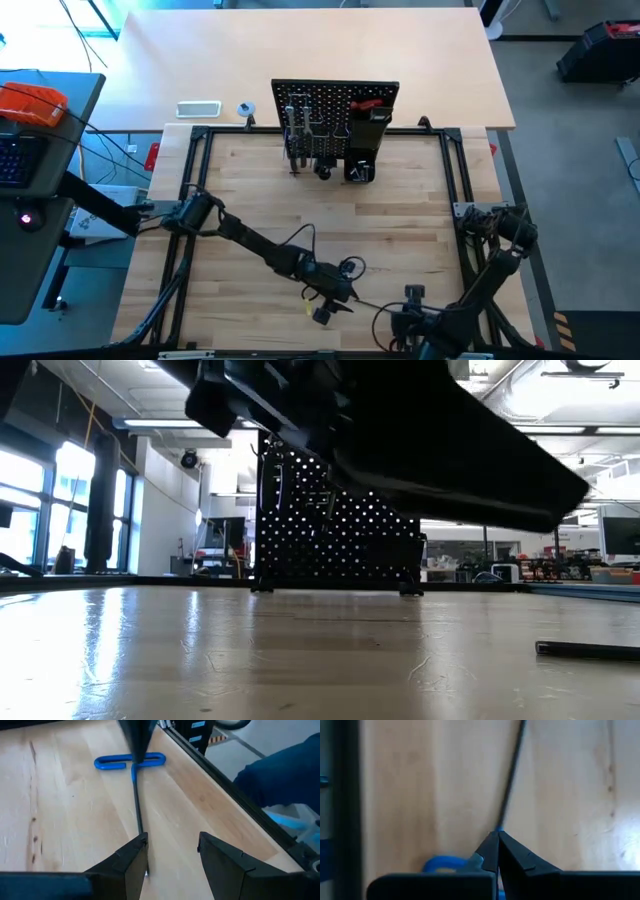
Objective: Hang tools onto peg board
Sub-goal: Hang the blue pick tool onto the peg board
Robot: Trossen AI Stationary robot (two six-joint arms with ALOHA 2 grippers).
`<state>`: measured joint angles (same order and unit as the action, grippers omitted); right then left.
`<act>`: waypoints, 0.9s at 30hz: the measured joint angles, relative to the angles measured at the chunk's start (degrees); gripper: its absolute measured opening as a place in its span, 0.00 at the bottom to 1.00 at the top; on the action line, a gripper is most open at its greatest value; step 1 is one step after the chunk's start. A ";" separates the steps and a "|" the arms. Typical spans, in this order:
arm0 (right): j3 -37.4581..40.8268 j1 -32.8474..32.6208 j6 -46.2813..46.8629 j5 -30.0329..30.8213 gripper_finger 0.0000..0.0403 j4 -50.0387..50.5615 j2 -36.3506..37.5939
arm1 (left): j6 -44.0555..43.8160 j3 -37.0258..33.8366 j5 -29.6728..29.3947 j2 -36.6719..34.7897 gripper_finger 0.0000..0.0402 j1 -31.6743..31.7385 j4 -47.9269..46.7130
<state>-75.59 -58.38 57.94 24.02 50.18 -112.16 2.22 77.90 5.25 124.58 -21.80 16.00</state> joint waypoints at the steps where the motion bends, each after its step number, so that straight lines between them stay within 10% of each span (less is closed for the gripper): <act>1: 0.00 -0.45 0.60 -0.12 0.01 -0.54 0.13 | 0.00 0.63 0.00 0.46 0.42 0.04 -0.14; 16: 4.82 -1.17 8.28 -1.28 0.29 -5.98 0.30 | -1.07 5.37 0.03 4.14 0.42 0.41 0.28; 27: 8.50 1.51 7.07 -4.19 0.06 -11.91 0.63 | -1.55 5.93 0.18 5.22 0.42 0.41 -0.21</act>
<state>-67.09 -56.87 65.00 19.84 38.27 -111.53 0.67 83.83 5.43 129.80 -21.39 15.79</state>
